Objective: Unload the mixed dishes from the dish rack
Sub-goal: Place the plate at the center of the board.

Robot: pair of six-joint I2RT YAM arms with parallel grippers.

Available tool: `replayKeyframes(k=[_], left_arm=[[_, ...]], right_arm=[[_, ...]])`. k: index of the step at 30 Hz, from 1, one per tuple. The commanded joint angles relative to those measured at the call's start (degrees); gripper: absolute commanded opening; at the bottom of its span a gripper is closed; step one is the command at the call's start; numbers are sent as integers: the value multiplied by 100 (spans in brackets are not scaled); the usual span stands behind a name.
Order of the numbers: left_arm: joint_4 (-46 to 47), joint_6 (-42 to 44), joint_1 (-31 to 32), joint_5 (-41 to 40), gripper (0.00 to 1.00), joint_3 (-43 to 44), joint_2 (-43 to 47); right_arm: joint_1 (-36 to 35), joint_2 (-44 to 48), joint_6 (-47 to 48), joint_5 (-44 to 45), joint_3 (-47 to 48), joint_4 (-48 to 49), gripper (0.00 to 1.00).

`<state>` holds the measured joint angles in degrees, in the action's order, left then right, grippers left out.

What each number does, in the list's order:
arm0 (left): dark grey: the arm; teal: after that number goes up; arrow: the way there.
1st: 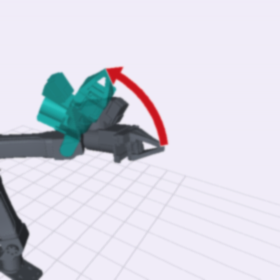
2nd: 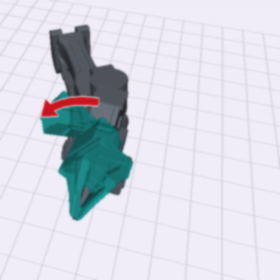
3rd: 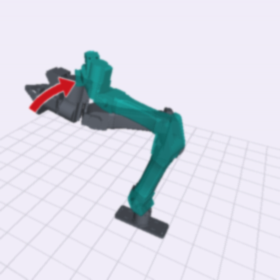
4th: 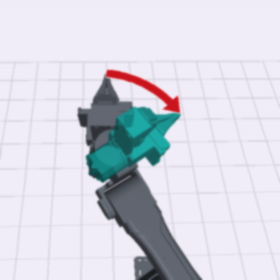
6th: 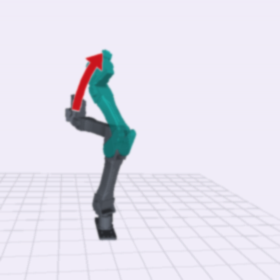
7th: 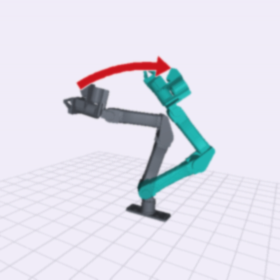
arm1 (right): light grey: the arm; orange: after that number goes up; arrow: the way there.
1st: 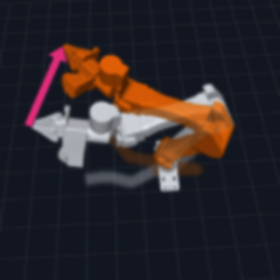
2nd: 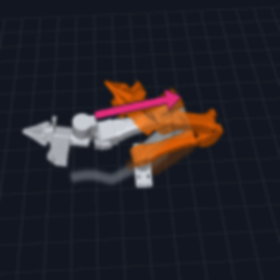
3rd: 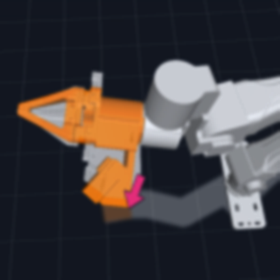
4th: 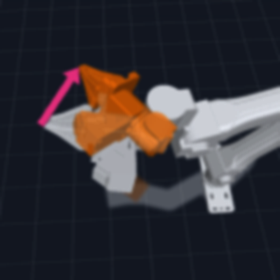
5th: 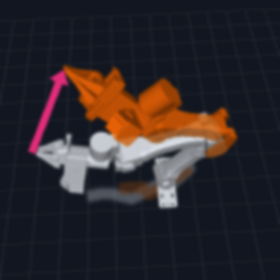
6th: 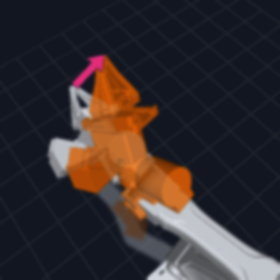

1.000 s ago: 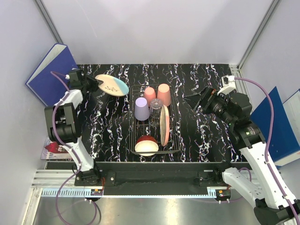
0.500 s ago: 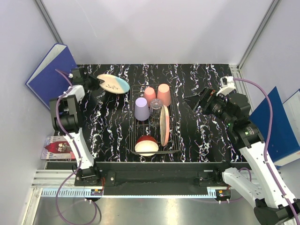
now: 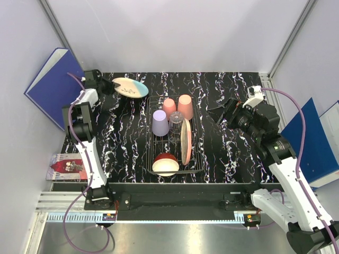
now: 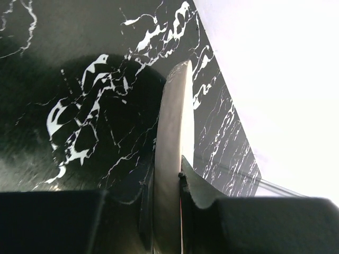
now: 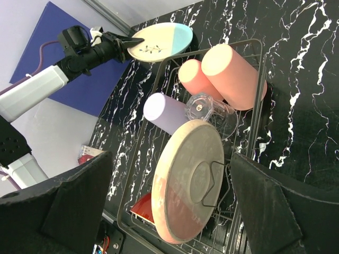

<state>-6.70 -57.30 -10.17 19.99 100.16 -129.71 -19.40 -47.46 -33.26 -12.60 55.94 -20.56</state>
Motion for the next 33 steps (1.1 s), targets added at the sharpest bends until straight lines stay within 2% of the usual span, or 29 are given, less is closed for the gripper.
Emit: replayKeyframes(k=[1,9,13,21,26,33], left_arm=[[-42,-71,86,49,0,162,-46],[72,-1,112,146,17,-418,33],[28,78,112,207,30,-576,-2],[-86,140,121,269,41,-734,25],[-252,87,121,312,54,-901,209],[-762,43,112,260,59,-1306,824]], right_arm=[[-3,-52,118,144,22,113,100],[-3,-61,179,196,39,87,100],[-3,-18,258,311,145,-36,100],[-11,-44,214,285,154,-63,100],[-11,-35,197,267,154,-63,100],[-11,44,153,284,171,-71,100]])
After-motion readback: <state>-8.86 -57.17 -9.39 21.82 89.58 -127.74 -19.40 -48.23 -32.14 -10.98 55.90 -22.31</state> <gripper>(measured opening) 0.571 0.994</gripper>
